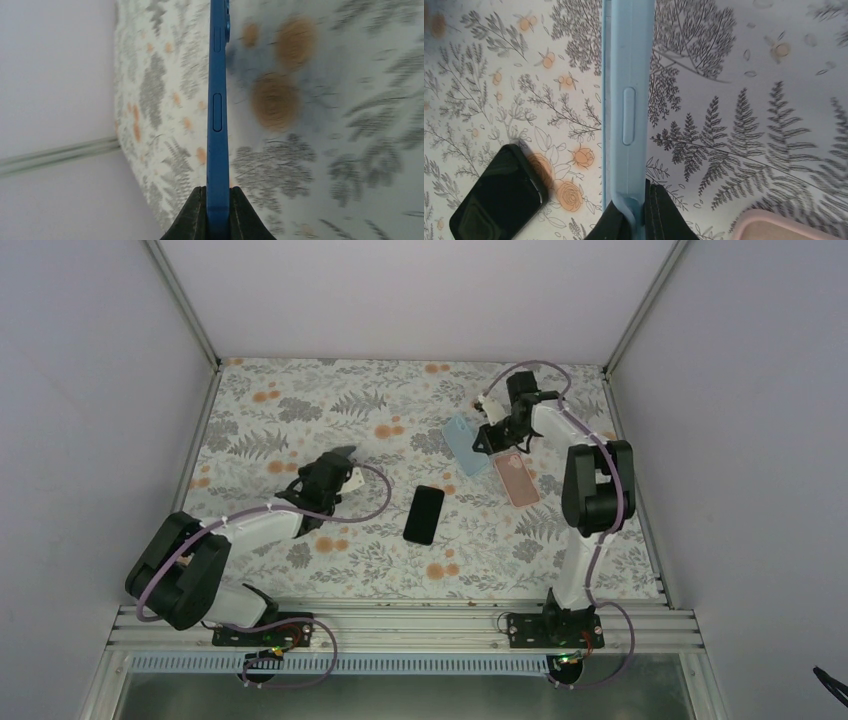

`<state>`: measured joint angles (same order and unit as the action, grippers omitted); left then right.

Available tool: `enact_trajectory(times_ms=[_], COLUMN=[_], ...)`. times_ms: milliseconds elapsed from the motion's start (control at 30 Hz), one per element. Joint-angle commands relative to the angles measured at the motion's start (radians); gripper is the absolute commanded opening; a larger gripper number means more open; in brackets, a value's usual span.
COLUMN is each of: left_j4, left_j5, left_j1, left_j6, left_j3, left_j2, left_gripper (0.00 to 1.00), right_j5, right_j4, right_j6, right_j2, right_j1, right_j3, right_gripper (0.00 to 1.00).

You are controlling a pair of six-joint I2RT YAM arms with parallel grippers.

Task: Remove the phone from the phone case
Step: Place the phone case at the center of the board.

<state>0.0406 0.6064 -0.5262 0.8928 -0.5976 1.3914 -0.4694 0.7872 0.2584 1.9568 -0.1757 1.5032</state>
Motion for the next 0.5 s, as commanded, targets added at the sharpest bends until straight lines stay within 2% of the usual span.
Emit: enact_trajectory(times_ms=[0, 133, 233, 267, 333, 400, 467], left_j4=[-0.119, -0.182, -0.244, -0.27, -0.32, -0.366, -0.409], left_j5=[-0.046, -0.094, -0.144, -0.164, -0.192, -0.237, -0.302], left_j1=[-0.051, -0.08, -0.104, -0.113, -0.131, -0.146, -0.155], left_j6=[-0.044, -0.059, -0.079, -0.085, -0.1, -0.101, -0.088], left_j3=[-0.004, 0.018, 0.017, 0.014, 0.009, 0.008, 0.009], left_j2=[0.011, 0.038, 0.055, 0.06, 0.072, 0.072, 0.049], left_gripper=[0.02, 0.03, 0.12, 0.19, 0.4, 0.58, 0.69], right_j5=[-0.057, -0.034, -0.004, 0.003, 0.008, 0.007, 0.007], right_j4=[0.018, 0.043, 0.084, 0.094, 0.118, 0.136, 0.156], right_j6=[0.031, 0.048, 0.059, 0.063, 0.075, 0.084, 0.1], right_j2=[0.07, 0.12, 0.161, 0.168, 0.175, 0.173, 0.166], right_j1=[-0.006, -0.006, -0.006, -0.006, -0.005, -0.005, -0.005], right_j3=[0.011, 0.043, 0.081, 0.094, 0.107, 0.12, 0.128], right_gripper=[0.03, 0.03, 0.03, 0.06, 0.3, 0.45, 0.58])
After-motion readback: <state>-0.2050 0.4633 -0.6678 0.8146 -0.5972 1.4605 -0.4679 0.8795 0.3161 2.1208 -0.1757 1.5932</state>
